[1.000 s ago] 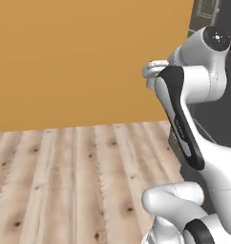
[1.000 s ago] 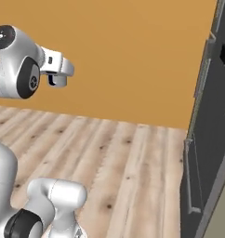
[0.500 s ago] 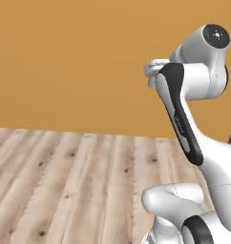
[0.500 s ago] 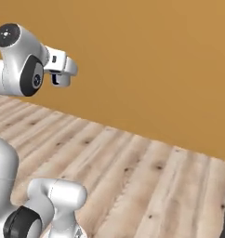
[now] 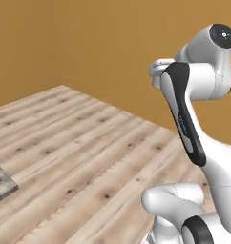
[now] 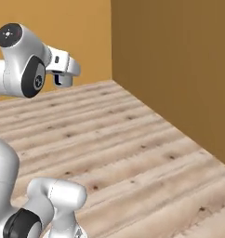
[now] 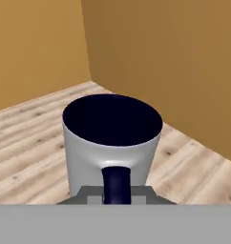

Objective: There is a tray on the dining counter. Grab the cup, mug, and pitcher and place them on the tray. The pitcher may be placed next to the tray if it cannot fit the tray.

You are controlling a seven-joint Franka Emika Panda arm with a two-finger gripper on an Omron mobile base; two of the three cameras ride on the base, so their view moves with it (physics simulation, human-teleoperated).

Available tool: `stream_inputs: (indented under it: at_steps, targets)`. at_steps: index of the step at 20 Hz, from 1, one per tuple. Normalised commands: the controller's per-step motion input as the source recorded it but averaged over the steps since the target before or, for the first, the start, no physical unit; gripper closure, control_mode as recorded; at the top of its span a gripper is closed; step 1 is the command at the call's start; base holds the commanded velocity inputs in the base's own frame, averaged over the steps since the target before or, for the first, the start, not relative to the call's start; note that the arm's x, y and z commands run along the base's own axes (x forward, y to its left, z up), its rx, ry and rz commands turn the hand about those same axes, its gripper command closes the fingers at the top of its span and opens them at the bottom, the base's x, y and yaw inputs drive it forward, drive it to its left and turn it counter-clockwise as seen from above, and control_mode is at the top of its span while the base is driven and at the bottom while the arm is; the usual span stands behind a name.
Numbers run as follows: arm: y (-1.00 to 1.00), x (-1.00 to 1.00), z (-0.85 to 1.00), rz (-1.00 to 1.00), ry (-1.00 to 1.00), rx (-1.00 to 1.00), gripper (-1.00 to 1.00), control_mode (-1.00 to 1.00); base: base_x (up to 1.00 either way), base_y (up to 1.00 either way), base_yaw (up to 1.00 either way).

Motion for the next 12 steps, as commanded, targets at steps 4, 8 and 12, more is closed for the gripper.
stream_inputs:
  at_steps: [4, 8, 12]
  targets:
    - [0.00, 0.00, 0.00, 0.00, 0.00, 0.00, 1.00, 1.00, 0.81, -0.21, 0.73]
    - [0.00, 0.00, 0.00, 0.00, 0.00, 0.00, 1.00, 1.00, 0.98, -0.18, 0.39]
    - [0.00, 0.00, 0.00, 0.00, 0.00, 0.00, 1.00, 1.00, 1.00, -0.22, 0.28]
